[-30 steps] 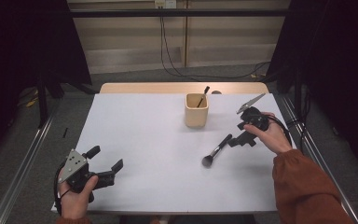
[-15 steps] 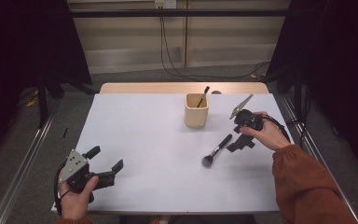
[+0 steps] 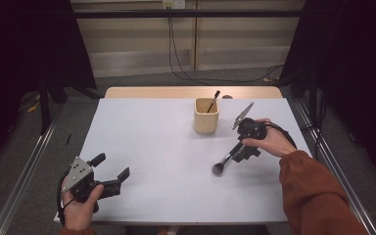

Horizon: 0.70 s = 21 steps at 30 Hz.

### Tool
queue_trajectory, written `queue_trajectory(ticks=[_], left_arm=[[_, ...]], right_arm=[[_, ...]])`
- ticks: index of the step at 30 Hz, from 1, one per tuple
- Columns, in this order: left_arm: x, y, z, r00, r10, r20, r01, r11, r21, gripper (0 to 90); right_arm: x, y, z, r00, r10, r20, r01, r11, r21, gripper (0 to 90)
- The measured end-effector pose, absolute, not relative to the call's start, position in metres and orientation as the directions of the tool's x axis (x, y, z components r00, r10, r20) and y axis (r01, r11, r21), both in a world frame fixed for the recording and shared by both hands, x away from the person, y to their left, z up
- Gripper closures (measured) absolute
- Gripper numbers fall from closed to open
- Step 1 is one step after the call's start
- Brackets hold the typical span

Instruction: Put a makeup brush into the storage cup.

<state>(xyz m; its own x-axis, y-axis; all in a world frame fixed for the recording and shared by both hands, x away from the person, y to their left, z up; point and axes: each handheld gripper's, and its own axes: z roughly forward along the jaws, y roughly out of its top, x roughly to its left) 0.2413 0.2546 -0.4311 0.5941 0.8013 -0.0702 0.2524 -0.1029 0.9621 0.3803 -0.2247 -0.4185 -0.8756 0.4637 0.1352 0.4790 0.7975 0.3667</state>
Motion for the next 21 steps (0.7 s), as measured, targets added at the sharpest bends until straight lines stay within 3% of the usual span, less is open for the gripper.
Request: queue_trajectory(ticks=[21], left_arm=[[0.242,0.254,-0.431,0.597,0.799,-0.069,0.254,-0.107,0.961,3.0]], right_arm=[[0.386,-0.201,-0.43,-0.923,0.377,0.08,0.383,0.868,0.315,5.3]])
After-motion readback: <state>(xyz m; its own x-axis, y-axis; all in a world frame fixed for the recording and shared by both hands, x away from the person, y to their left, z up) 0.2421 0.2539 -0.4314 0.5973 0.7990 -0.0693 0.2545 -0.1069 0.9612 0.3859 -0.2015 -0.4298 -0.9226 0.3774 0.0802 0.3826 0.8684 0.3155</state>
